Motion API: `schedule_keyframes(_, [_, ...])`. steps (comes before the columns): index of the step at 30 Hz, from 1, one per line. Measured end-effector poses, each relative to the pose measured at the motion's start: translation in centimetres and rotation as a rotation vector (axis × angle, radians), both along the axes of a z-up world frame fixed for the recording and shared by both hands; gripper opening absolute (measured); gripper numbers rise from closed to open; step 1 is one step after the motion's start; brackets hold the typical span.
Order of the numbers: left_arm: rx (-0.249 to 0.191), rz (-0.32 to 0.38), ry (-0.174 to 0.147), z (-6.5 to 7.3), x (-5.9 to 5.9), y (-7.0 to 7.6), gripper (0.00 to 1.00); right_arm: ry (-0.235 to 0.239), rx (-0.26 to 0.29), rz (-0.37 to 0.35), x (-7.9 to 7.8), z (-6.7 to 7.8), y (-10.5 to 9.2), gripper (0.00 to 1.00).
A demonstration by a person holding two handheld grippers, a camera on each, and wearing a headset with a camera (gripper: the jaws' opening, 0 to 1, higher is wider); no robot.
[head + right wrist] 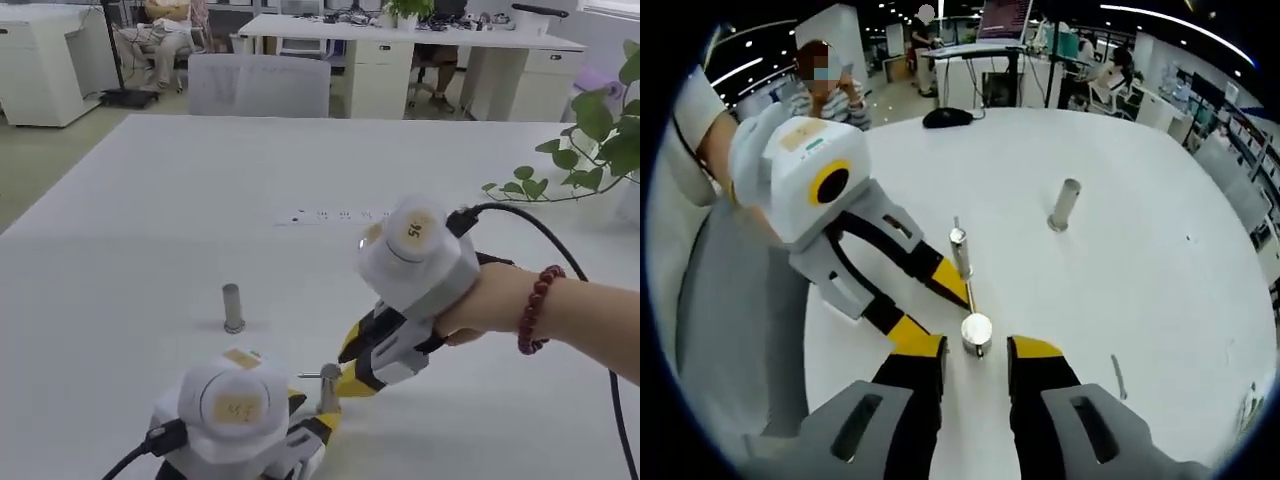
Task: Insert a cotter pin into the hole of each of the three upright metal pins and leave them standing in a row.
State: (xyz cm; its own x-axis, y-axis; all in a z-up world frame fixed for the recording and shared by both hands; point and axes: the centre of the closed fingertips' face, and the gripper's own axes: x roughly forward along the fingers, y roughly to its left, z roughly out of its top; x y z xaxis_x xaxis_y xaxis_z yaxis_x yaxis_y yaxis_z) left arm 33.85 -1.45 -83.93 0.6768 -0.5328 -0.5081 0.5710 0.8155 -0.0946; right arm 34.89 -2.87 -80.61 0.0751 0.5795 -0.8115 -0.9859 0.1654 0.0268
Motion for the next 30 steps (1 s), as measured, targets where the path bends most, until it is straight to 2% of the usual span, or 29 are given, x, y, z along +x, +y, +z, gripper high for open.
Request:
schedule_keyframes(2, [0.003, -0.006, -0.002, 0.2, -0.4, 0.1, 0.23, -0.002, 0.018, -0.019, 0.2, 0.3, 0.1, 0.29])
schedule_keyframes(7, [-0.032, -0.009, 0.001, 1.1, -1.1, 0.1, 0.26, 0.026, 0.087, -0.096, 0.5, 1.3, 0.6, 0.34])
schedule_keyframes(12, [-0.073, -0.012, 0.016, 1.9, -2.0, 0.3, 0.29, 0.014, 0.146, -0.15, 1.3, 2.3, 1.3, 0.35])
schedule_keyframes(16, [-0.083, -0.021, 0.02, 2.4, -2.9, 1.0, 0.31, -0.027, 0.177, -0.162, 2.1, 3.0, 2.0, 0.35])
schedule_keyframes(21, [-0.094, -0.017, 0.009, 3.2, -3.6, 2.1, 0.33, -0.054, 0.234, -0.194, 3.4, 4.0, 3.1, 0.35])
schedule_keyframes(25, [-0.094, 0.0, 0.001, 3.8, -4.1, 3.3, 0.35, -0.069, 0.277, -0.186, 3.9, 4.5, 4.3, 0.35])
schedule_keyframes(30, [-0.087, 0.016, -0.019, 4.4, -4.4, 4.5, 0.4, -0.094, 0.286, -0.166, 4.4, 4.3, 5.6, 0.35])
